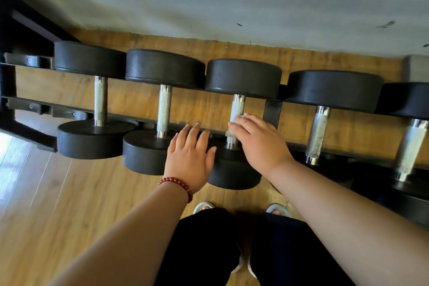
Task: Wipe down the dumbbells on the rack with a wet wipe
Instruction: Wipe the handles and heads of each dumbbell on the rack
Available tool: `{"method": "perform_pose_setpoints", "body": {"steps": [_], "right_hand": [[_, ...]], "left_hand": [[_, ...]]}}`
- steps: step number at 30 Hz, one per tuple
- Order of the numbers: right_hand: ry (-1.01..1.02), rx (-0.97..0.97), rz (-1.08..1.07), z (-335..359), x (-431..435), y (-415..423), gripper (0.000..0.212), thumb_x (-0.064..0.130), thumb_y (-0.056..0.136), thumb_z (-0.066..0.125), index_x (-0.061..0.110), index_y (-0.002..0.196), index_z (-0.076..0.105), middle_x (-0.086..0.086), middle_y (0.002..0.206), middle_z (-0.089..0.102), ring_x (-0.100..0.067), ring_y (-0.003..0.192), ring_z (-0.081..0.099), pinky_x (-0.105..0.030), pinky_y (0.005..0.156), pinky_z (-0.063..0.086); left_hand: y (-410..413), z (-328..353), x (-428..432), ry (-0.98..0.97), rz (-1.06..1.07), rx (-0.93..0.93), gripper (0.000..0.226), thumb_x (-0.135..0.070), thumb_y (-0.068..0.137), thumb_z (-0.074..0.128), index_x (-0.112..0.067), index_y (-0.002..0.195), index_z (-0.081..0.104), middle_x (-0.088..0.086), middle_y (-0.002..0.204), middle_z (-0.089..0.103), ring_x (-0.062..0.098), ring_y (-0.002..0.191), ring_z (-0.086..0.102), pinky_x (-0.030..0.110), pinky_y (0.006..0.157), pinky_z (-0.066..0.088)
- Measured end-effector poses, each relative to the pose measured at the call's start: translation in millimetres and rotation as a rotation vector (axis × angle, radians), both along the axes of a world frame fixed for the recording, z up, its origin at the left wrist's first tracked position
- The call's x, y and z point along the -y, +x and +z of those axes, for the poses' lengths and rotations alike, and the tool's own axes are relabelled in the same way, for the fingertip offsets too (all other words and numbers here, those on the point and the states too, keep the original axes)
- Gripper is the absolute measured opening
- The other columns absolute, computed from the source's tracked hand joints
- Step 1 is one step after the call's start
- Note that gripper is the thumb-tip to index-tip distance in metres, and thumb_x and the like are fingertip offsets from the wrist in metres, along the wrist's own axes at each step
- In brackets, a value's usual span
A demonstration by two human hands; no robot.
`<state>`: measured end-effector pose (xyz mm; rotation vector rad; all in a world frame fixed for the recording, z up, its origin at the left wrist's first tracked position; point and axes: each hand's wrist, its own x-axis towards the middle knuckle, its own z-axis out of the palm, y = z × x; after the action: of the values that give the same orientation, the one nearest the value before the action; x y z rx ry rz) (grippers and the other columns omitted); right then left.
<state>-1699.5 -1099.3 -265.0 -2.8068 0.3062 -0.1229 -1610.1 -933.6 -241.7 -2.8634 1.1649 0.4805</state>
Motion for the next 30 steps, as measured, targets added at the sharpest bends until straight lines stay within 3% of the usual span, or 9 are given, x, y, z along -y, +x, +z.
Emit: {"method": "perform_pose_setpoints", "body": {"steps": [12,14,17,19,25,30], "right_hand": [[-0.017,0.102,0.049,-24,4,3,0.055,-0.003,0.069,0.080,0.012,0.120,0.068,-0.008,0.124,0.066,-0.032,0.119,0.059,-0.045,0.084,0.054],[0.011,0.085,0.061,-26,4,4,0.053,-0.004,0.077,0.073,0.013,0.126,0.064,-0.007,0.133,0.061,-0.030,0.128,0.052,-0.045,0.090,0.051],[0.098,-0.028,0.091,-25,7,6,0.052,-0.001,0.096,0.048,0.017,0.145,0.046,-0.002,0.155,0.036,-0.020,0.147,0.022,-0.040,0.109,0.035],[0.131,-0.072,0.113,-25,9,8,0.053,0.001,0.100,0.039,0.020,0.150,0.036,0.003,0.161,0.023,-0.013,0.150,0.008,-0.034,0.114,0.026],[0.151,-0.084,0.124,-25,13,11,0.053,0.000,0.101,0.037,0.019,0.150,0.034,0.003,0.162,0.019,-0.013,0.150,0.003,-0.031,0.116,0.020],[0.133,-0.050,0.084,-33,12,20,0.061,-0.002,0.098,0.043,0.019,0.153,0.027,0.003,0.164,0.007,-0.014,0.150,-0.008,-0.036,0.115,0.026]], "left_hand": [[-17,-24,7,-0.043,0.030,0.002,0.072,-0.056,0.092,0.007,-0.020,0.141,0.045,0.004,0.151,0.041,0.026,0.143,0.030,0.043,0.116,0.022],[-21,-27,6,-0.046,0.042,0.005,0.074,-0.056,0.091,0.003,-0.021,0.143,0.042,0.003,0.153,0.038,0.025,0.144,0.026,0.041,0.118,0.019],[-27,-31,6,-0.061,0.055,-0.001,0.077,-0.055,0.089,-0.003,-0.023,0.145,0.040,0.001,0.154,0.035,0.022,0.146,0.021,0.039,0.118,0.014],[-31,-33,7,-0.087,0.076,-0.007,0.079,-0.054,0.088,-0.005,-0.023,0.145,0.039,0.000,0.153,0.036,0.021,0.146,0.021,0.037,0.118,0.013],[-33,-39,6,-0.120,0.093,0.007,0.079,-0.052,0.088,-0.007,-0.024,0.144,0.041,-0.002,0.151,0.040,0.021,0.145,0.022,0.038,0.119,0.011],[-32,-41,4,-0.098,0.092,0.036,0.078,-0.050,0.088,-0.009,-0.026,0.145,0.040,-0.004,0.150,0.040,0.021,0.147,0.018,0.048,0.118,-0.009]]}}
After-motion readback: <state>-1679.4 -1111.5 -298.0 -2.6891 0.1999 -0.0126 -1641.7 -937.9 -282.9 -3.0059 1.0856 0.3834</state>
